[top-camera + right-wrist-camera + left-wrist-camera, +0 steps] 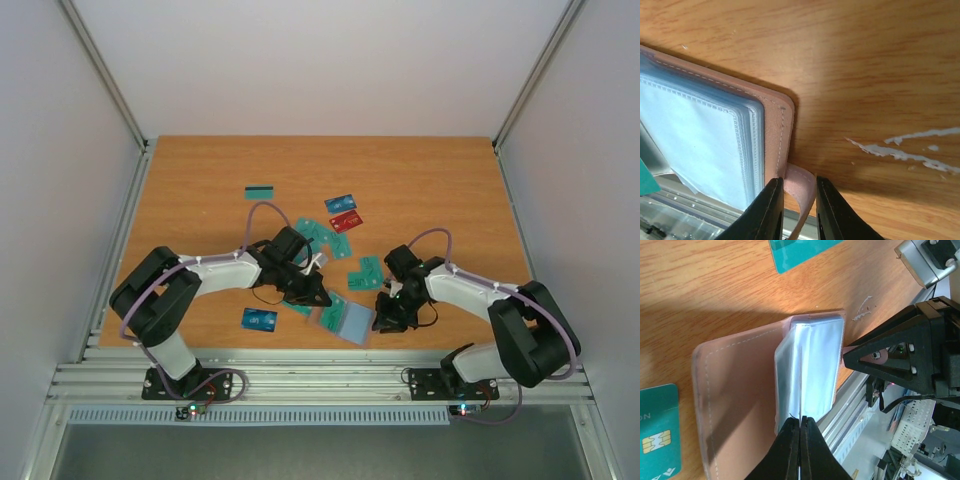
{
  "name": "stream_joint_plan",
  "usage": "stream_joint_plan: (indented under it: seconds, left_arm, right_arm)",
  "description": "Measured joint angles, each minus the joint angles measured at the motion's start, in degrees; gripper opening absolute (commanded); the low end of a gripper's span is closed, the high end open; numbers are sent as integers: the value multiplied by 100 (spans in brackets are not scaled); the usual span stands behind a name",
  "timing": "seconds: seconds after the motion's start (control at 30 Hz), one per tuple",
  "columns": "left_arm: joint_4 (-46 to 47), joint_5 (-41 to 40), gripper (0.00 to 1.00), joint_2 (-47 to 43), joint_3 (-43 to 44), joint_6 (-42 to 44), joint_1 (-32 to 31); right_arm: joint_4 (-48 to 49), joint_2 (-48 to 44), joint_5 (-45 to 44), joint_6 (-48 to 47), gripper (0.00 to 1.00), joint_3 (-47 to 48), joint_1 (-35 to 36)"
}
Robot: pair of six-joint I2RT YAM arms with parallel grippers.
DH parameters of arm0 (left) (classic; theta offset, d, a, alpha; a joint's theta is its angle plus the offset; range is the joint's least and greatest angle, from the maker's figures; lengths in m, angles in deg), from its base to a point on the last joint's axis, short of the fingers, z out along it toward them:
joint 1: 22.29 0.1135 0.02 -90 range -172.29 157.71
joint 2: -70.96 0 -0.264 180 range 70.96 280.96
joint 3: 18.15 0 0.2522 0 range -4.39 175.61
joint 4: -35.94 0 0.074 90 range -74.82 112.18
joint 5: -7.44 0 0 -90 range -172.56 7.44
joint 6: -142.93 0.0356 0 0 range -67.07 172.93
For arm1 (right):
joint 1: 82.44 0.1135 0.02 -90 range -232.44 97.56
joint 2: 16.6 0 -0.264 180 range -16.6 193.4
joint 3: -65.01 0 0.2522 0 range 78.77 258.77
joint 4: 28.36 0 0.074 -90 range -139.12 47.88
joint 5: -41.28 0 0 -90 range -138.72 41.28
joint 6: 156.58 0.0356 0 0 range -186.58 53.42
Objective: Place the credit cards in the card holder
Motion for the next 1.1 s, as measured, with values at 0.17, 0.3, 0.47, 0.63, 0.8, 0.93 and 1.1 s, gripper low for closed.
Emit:
stream_joint_plan:
  seconds: [0.17, 0.3, 0.47, 0.63, 0.8, 0.93, 1.1]
  left_arm:
    - [9, 57, 0, 72, 42, -17, -2]
    - [11, 66, 0, 136, 46, -26, -2]
    - [2, 42, 0, 142, 46, -33, -2]
    - [-17, -90, 0, 136, 46, -55, -2]
    - [-57, -232, 0, -85, -33, -142, -2]
    - [-76, -278, 0, -363, -190, -243, -2]
    - [-136, -273, 0, -420, -299, -258, -2]
  right_arm:
    - [111, 149, 28, 4, 12, 76, 0]
    - [190, 295, 42, 13, 10, 162, 0]
    - [216, 466, 31, 9, 10, 315, 0]
    - [229, 479, 17, 7, 10, 326, 0]
    - [227, 479, 11, 2, 10, 326, 0]
    - [227, 479, 11, 0, 9, 326, 0]
    - [225, 485, 11, -4, 9, 328, 0]
